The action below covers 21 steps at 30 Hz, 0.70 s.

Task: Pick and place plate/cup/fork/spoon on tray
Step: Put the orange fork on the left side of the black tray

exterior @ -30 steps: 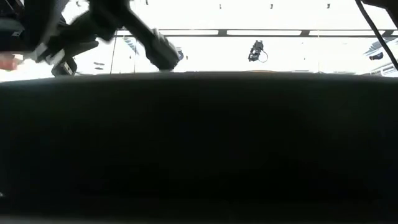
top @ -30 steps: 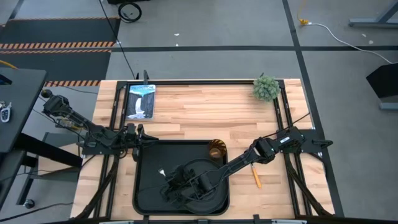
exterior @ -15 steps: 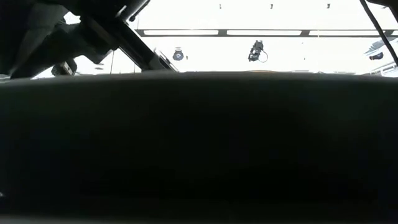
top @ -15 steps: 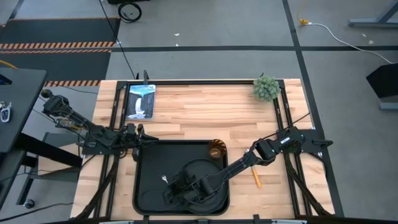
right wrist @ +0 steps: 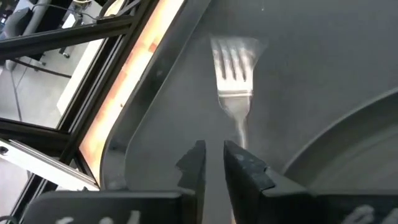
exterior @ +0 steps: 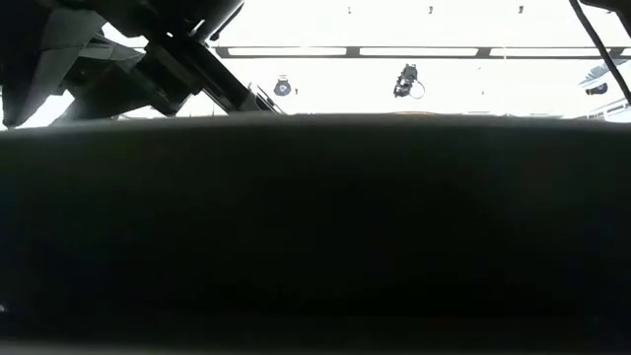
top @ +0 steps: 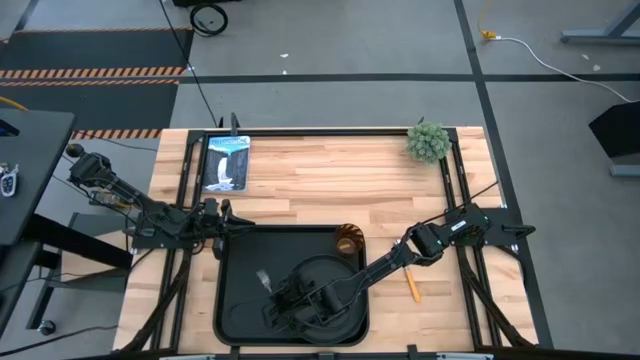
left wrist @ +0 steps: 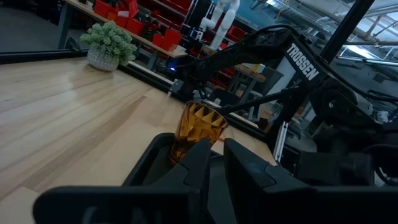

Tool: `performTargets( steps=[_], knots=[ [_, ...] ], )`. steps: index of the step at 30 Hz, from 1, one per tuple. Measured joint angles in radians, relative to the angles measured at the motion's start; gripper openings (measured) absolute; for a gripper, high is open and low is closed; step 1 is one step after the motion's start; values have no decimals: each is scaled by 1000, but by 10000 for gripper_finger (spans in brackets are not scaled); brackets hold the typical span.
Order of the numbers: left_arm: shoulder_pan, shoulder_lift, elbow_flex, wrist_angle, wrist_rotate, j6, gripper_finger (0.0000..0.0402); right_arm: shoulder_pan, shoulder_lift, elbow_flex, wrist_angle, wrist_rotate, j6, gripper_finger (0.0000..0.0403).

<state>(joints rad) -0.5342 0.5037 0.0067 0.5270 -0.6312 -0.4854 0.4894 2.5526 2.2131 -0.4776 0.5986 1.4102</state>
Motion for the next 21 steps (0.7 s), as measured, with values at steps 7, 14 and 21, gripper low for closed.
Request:
performTargets(
  steps=[7, 14, 21],
  knots=[
    [0, 0, 0, 0, 0, 0, 53, -1, 0, 0, 5, 4, -40, 84],
    [0, 0, 0, 0, 0, 0, 53, -5, -9, 13, 12, 21, -165, 82],
    [0, 0, 0, 0, 0, 0, 53, -2, -40, 44, -42, 30, -341, 82]
  ],
)
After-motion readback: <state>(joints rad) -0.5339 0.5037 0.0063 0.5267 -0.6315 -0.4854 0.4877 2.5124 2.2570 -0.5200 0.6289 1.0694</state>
